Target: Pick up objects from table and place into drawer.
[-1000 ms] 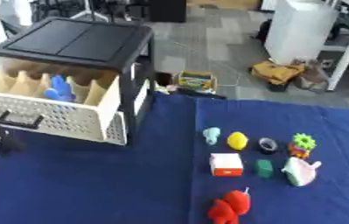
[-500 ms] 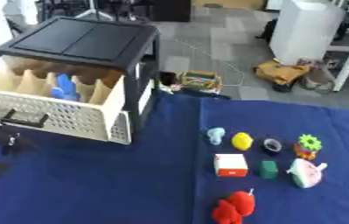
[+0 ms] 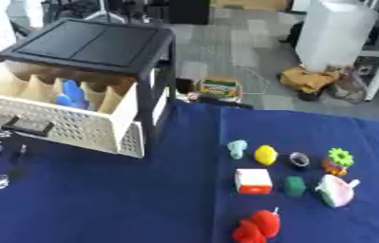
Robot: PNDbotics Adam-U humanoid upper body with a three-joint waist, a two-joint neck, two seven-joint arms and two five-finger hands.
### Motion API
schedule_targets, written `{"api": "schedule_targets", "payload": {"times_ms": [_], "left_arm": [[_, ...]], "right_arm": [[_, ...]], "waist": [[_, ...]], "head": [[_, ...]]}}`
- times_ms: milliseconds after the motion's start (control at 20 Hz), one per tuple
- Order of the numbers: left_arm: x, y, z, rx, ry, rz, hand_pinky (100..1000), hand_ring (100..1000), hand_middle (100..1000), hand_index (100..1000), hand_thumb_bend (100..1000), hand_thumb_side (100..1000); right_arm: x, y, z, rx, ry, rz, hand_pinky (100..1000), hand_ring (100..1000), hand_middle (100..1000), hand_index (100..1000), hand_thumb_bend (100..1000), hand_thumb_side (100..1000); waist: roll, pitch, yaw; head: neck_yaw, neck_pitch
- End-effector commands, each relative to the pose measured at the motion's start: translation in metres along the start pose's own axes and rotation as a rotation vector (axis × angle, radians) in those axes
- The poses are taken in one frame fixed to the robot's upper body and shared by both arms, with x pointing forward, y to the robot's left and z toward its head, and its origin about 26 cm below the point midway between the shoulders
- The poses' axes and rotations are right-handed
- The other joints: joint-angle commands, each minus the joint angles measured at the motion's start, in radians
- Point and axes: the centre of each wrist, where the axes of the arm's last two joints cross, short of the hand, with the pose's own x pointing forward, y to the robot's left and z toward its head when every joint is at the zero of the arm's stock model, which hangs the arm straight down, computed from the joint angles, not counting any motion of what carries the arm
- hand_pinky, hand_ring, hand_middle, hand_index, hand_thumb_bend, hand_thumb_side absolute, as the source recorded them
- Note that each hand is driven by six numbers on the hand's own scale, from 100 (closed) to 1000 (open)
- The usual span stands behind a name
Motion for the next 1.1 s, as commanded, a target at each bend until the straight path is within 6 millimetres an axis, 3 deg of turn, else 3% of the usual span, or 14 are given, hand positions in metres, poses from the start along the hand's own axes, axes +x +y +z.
{"api": "schedule_targets", "payload": {"times_ms": [50,1100], "left_arm": [[-0.008,0.014,0.006,-0.323,-0.222,-0.25,348,539,575,908,100,1000],[-0.013,0.029,-0.014,-0.251,-0.238,-0.231,323,490,519,858,100,1000]], "right_arm": [[0.009,-0.004,-0.003,-0.012,-0.03,-0.001,636,659,470,763,100,795],[0.006,0.0,-0.002,-0.006,0.003,-0.024,635,656,458,757,100,792]], "waist": [[0.003,-0.013,-0.002],[0.005,0.011,-0.013]], "head": [[-0.001,-0.016],[-0.006,-0.04]]}}
